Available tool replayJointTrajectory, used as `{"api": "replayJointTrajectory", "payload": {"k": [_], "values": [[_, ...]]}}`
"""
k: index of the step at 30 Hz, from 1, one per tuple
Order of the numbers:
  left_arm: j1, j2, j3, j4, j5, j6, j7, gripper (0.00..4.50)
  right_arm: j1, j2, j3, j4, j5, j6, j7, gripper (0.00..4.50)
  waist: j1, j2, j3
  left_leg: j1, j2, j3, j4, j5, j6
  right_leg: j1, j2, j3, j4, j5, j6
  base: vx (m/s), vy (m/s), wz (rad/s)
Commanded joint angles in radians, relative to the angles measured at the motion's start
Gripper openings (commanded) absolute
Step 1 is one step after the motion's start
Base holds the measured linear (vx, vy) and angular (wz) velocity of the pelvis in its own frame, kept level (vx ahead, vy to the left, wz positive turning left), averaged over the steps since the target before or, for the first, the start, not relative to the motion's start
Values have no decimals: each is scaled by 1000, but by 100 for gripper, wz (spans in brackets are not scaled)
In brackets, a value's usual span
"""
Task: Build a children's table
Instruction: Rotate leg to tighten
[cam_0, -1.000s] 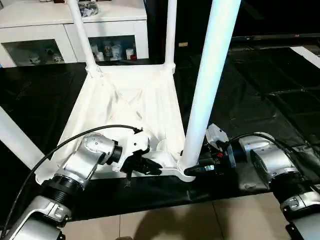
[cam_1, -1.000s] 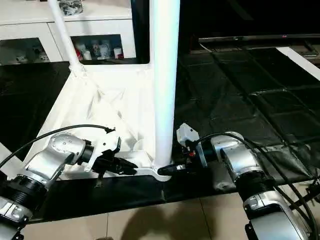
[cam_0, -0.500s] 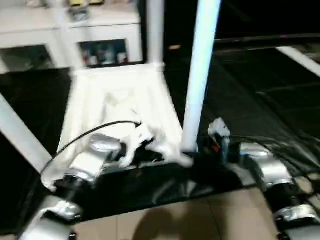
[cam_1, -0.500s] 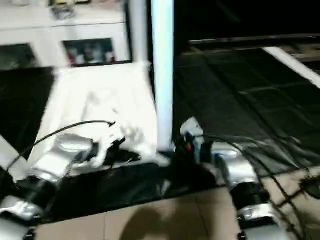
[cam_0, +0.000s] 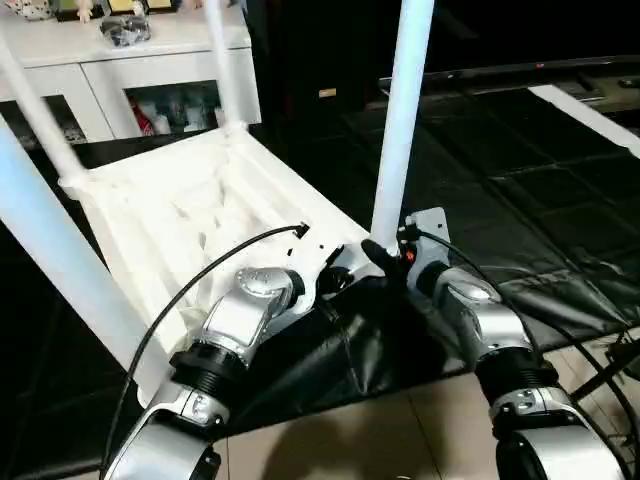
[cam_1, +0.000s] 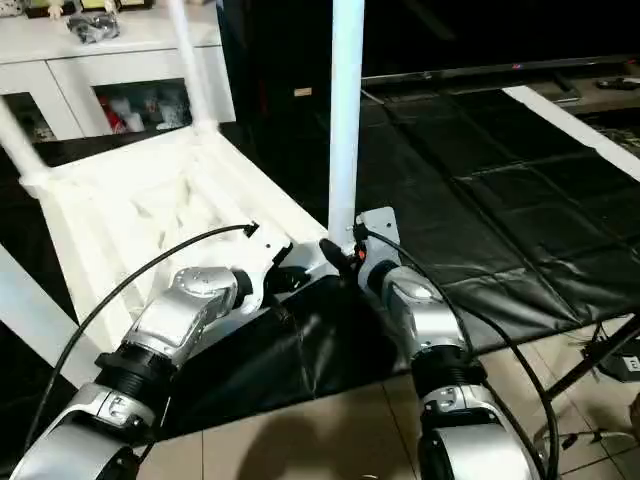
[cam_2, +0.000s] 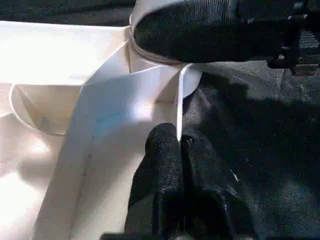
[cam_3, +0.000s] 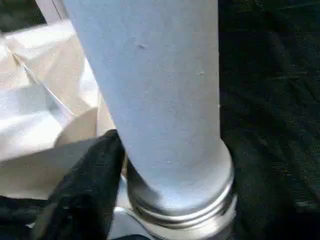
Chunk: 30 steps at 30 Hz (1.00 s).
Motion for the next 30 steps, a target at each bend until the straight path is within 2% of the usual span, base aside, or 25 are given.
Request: {"api": "replayJointTrajectory", "payload": {"k": [1, 4, 6, 7, 10, 11, 13, 14, 16, 17, 19, 21, 22, 23, 25, 26, 27, 30], "values": [[-39, 3, -11, -40, -11, -40, -35, 0, 32, 62, 60, 33, 11, 33, 75, 336, 9, 1, -63, -21, -5, 13, -63, -183, 74, 68, -33, 25, -78, -189, -227, 0, 0, 0], [-35, 13, -9, -41, -13, -42, -44, 0, 39, 54, 61, 27, 7, 29, 78, 372, 7, 3, -60, -18, -3, 15, -64, -191, 72, 66, -33, 26, -79, -191, -238, 0, 0, 0], [-26, 40, -13, -40, -20, -46, -73, 0, 62, 30, 62, -1, 15, 16, 99, 381, 7, 3, -59, -17, -3, 15, -65, -201, 70, 66, -33, 27, -80, -205, -235, 0, 0, 0], [-18, 66, -22, -39, -26, -51, -112, 0, 89, 4, 63, -38, 33, 2, 152, 399, 9, 0, -59, -15, -2, 17, -66, -210, 72, 64, -32, 28, -83, -214, -230, 0, 0, 0], [-13, 83, -27, -39, -28, -59, -141, 0, 108, -16, 64, -63, 43, -3, 198, 421, 12, 4, -59, -13, 2, 16, -67, -216, 76, 63, -32, 29, -81, -202, -236, 0, 0, 0], [-7, 103, -32, -34, -32, -80, -179, 0, 131, -49, 68, -96, 56, -9, 269, 431, 13, 5, -58, -15, 0, 14, -68, -215, 75, 65, -33, 28, -81, -203, -238, 0, 0, 0], [-3, 121, -38, -29, -36, -103, -217, 0, 147, -75, 68, -119, 64, -15, 324, 442, 16, 3, -58, -14, 1, 16, -67, -225, 80, 66, -33, 29, -84, -216, -234, 0, 0, 0], [2, 145, -51, -23, -35, -133, -267, 0, 162, -117, 70, -149, 76, -17, 398, 442, 16, 4, -58, -15, 2, 16, -67, -217, 81, 64, -34, 31, -81, -202, -240, 0, 0, 0], [2, 145, -51, -23, -35, -133, -267, 0, 162, -117, 70, -149, 76, -17, 398, 442, 20, 2, -59, -15, 2, 16, -66, -213, 86, 66, -33, 30, -81, -198, -239, 0, 0, 0], [14, 194, -84, -28, -34, -160, -360, 0, 171, -201, 79, -187, 93, -21, 538, 442, 25, 2, -60, -14, 3, 17, -64, -204, 93, 67, -33, 30, -80, -182, -245, 0, 0, 0], [21, 221, -102, -36, -41, -167, -419, 0, 170, -249, 86, -201, 100, -23, 613, 442, 31, 4, -61, -14, 5, 17, -62, -190, 103, 67, -32, 29, -75, -157, -257, 0, 0, 0], [24, 229, -107, -40, -45, -167, -439, 0, 169, -264, 89, -204, 102, -24, 637, 442, 36, 3, -59, -15, 6, 20, -61, -169, 106, 66, -33, 30, -73, -139, -266, 0, 0, 0], [31, 246, -119, -50, -49, -182, -483, 0, 160, -291, 104, -203, 97, -26, 682, 442, 37, 6, -60, -14, 6, 20, -60, -167, 106, 65, -33, 29, -72, -139, -267, 0, 0, 0], [39, 265, -135, -59, -50, -206, -528, 0, 151, -314, 121, -206, 94, -30, 729, 442, 39, 4, -60, -14, 6, 20, -60, -169, 108, 67, -33, 28, -71, -146, -270, 0, 0, 0], [44, 280, -147, -65, -51, -226, -561, 0, 146, -331, 132, -211, 93, -32, 765, 442, 44, 6, -60, -12, 9, 21, -59, -167, 108, 64, -34, 29, -71, -149, -273, 0, 0, 0], [50, 297, -162, -71, -51, -245, -599, 0, 132, -345, 148, -210, 88, -34, 804, 442, 46, -3, -61, -12, 10, 23, -59, -162, 108, 64, -34, 30, -71, -145, -273, 0, 0, 0], [52, 312, -173, -73, -51, -260, -627, 0, 118, -355, 169, -208, 76, -43, 841, 442, 54, -4, -62, -10, 10, 22, -59, -159, 111, 63, -34, 29, -70, -150, -274, 0, 0, 0], [53, 329, -187, -76, -51, -276, -661, 0, 98, -366, 204, -203, 51, -73, 886, 442, 59, 1, -59, -9, 12, 23, -61, -164, 105, 59, -35, 31, -69, -164, -270, 0, 0, 0]]}}
